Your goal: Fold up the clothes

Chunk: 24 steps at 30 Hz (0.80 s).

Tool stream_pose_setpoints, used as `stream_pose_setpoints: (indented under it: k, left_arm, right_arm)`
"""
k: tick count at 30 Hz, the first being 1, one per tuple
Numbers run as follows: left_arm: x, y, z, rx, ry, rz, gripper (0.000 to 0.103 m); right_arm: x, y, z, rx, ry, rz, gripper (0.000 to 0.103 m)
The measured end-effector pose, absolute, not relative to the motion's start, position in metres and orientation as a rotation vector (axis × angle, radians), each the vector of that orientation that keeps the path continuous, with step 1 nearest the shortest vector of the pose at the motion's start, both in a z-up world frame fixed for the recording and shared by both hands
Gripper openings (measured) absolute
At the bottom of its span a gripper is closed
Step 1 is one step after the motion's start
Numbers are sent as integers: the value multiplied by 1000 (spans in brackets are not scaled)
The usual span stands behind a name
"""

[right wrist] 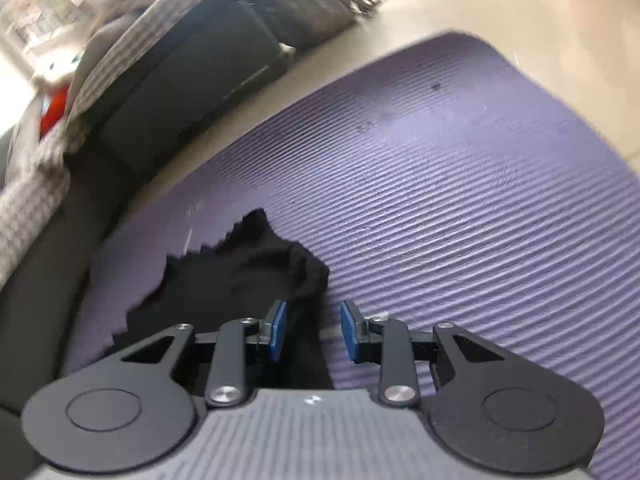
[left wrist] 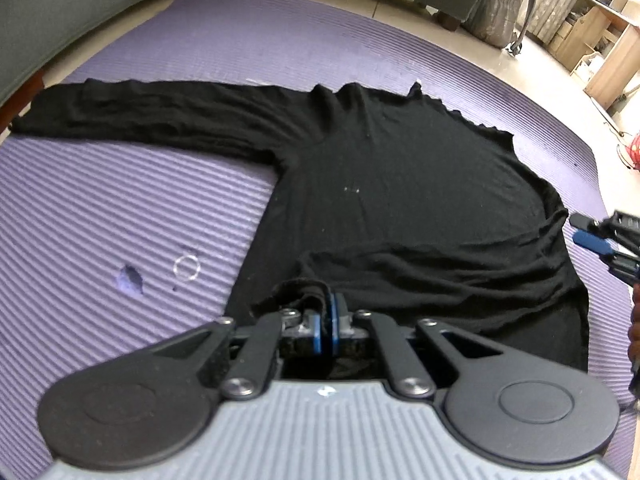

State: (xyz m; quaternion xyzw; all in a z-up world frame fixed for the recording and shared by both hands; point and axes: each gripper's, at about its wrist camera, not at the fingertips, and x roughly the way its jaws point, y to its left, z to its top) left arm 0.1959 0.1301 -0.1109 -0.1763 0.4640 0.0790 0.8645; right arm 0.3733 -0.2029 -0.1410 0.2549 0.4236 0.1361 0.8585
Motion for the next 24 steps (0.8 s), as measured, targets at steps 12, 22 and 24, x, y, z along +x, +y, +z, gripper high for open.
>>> stream_pose_setpoints:
  k: [12, 22, 24]
  left_arm:
    - [198, 133, -111, -395, 971, 156, 5]
    - [198, 136, -111, -393, 981, 175, 5]
    - [198, 135, -112, -390, 985, 174, 5]
  right_arm:
    - [403, -178, -125, 553, 863, 300, 6]
    - [408, -155, -107, 242, 942, 198, 31]
    - [404, -161, -109, 221, 970, 170, 31]
